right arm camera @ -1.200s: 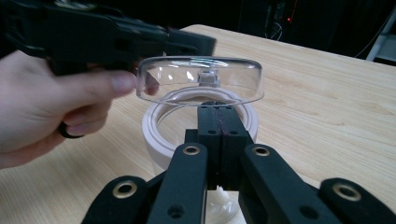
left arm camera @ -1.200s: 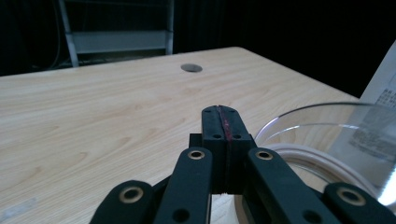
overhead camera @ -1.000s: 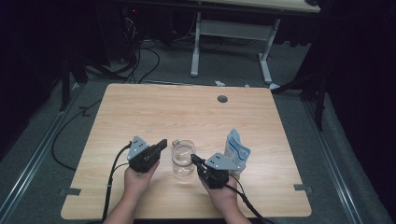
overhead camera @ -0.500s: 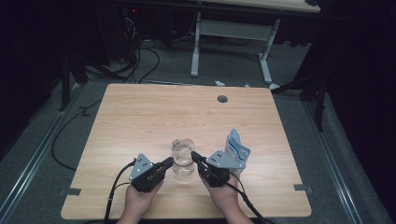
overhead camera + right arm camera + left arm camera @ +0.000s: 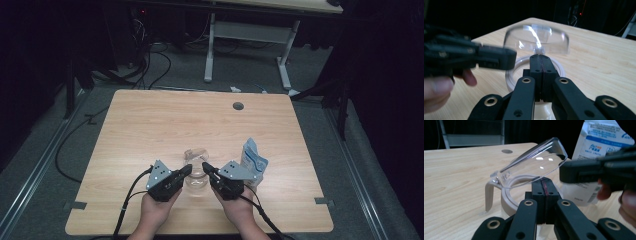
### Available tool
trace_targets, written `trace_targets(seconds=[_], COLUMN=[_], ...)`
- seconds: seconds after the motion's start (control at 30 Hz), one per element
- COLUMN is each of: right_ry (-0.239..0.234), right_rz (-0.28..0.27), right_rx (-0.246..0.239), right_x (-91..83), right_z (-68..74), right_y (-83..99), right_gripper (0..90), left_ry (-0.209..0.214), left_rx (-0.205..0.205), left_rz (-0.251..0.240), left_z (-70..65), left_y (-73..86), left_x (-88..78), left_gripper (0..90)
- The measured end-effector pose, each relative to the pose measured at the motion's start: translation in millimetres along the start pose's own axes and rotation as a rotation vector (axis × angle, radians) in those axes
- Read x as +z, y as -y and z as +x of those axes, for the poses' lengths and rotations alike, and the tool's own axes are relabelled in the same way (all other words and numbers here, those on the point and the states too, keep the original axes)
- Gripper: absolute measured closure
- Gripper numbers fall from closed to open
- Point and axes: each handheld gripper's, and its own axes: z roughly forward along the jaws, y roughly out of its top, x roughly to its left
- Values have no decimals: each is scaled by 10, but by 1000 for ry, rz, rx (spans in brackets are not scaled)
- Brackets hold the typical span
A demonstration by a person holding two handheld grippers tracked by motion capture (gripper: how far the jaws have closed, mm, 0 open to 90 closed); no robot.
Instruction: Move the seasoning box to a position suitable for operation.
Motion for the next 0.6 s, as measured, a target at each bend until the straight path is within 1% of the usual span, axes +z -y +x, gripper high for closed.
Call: trace_targets(seconds=[0.13, 0.23, 0.37, 0.6], right_ry=[-7, -9, -9, -10], right_rz=[18, 28, 42, 41], right_rx=[-1, -5, -2, -4], right_x=[42, 61, 93, 103], right_z=[6, 18, 18, 18], right_y=[57, 75, 91, 105], right_gripper=[898, 898, 898, 899], left_ry=[-11, -30, -41, -76], left_rx=[-3, 0, -13, -28], left_rz=[-17, -19, -23, -22], left_z=[34, 80, 148, 272], left_y=[-54, -89, -120, -125], left_x=[11, 19, 38, 76], left_gripper=[898, 898, 898, 898])
